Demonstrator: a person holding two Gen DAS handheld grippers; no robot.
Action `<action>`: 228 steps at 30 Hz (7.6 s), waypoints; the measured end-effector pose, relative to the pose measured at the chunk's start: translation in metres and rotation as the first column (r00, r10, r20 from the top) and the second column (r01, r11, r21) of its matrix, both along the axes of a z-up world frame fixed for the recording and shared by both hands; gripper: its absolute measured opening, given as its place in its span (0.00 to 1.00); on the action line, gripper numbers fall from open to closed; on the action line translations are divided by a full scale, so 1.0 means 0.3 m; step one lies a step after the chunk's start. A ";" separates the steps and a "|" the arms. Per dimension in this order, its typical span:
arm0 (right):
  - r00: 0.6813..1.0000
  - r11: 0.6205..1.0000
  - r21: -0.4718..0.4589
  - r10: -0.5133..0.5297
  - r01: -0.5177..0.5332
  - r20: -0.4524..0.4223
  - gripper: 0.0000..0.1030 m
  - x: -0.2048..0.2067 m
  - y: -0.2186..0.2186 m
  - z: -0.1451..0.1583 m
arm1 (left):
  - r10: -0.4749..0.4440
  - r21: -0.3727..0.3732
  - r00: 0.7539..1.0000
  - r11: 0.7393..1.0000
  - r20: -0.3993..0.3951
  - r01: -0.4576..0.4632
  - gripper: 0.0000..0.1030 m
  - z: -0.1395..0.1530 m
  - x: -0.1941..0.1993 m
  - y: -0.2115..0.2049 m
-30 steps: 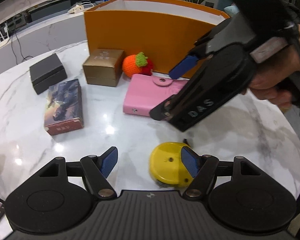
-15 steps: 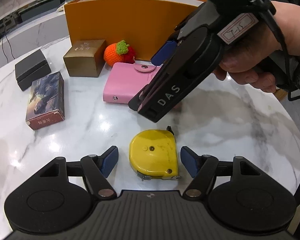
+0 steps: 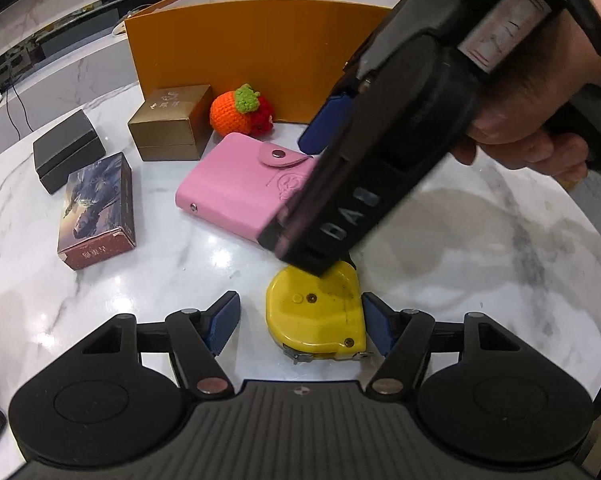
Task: Organize objects
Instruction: 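Grasp the yellow tape measure with the left gripper while the right gripper grasps the pink wallet, then lift the tape measure and pink wallet and carry both over the orange box, then lower the tape measure and wallet into the box and open both grippers, then move both grippers back over the table toward the picture book and crocheted orange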
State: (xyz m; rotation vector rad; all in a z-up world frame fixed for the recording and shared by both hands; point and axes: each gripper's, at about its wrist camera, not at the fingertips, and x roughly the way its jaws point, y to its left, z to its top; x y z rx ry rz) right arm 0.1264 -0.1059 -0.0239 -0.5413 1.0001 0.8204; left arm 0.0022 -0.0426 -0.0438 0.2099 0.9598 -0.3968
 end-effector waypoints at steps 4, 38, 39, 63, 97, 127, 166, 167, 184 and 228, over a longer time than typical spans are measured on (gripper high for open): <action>0.999 0.999 0.039 -0.036 0.035 0.036 0.78 0.007 0.003 -0.008 | 0.001 -0.001 1.000 1.000 0.002 -0.001 0.76 0.001 0.000 0.001; 0.992 0.990 0.075 -0.124 0.122 0.018 0.77 0.030 0.043 -0.048 | 0.009 -0.031 0.999 1.000 0.032 -0.008 0.57 0.008 0.003 0.018; 0.992 0.990 0.075 -0.122 0.120 0.016 0.77 0.030 0.044 -0.044 | 0.011 -0.034 1.000 0.999 0.029 -0.011 0.57 0.009 0.004 0.022; 0.988 0.960 0.254 -0.138 0.117 0.068 0.76 0.040 -0.019 0.226 | 0.074 -0.062 0.995 0.996 0.059 -0.071 0.57 0.078 0.019 0.066; 0.866 0.795 0.462 -0.489 0.392 0.107 0.76 0.291 -0.515 0.522 | 0.092 -0.032 0.973 0.996 0.209 -0.088 0.57 0.479 0.527 -0.187; 0.805 0.790 0.255 -0.590 0.558 0.066 0.76 0.520 -0.501 0.180 | 0.199 0.049 0.977 0.978 0.078 -0.203 0.57 0.268 0.933 -0.397; 0.810 0.829 0.185 -0.557 0.528 0.185 0.82 0.465 -0.447 0.210 | 0.208 0.057 0.972 0.975 0.113 -0.215 0.67 0.340 0.903 -0.344; 0.811 0.831 0.189 -0.554 0.524 0.189 0.82 0.463 -0.445 0.219 | 0.215 0.052 0.969 0.974 0.119 -0.222 0.67 0.350 0.896 -0.328; 0.833 0.857 0.209 -0.510 0.471 0.214 0.82 0.417 -0.399 0.269 | 0.321 0.069 0.922 0.937 0.218 -0.342 0.68 0.525 0.719 0.037; 0.854 0.819 0.526 -0.430 0.231 0.294 0.79 0.041 -0.214 0.344 | 0.352 -0.086 0.925 0.936 0.144 -0.342 0.80 0.293 0.269 0.183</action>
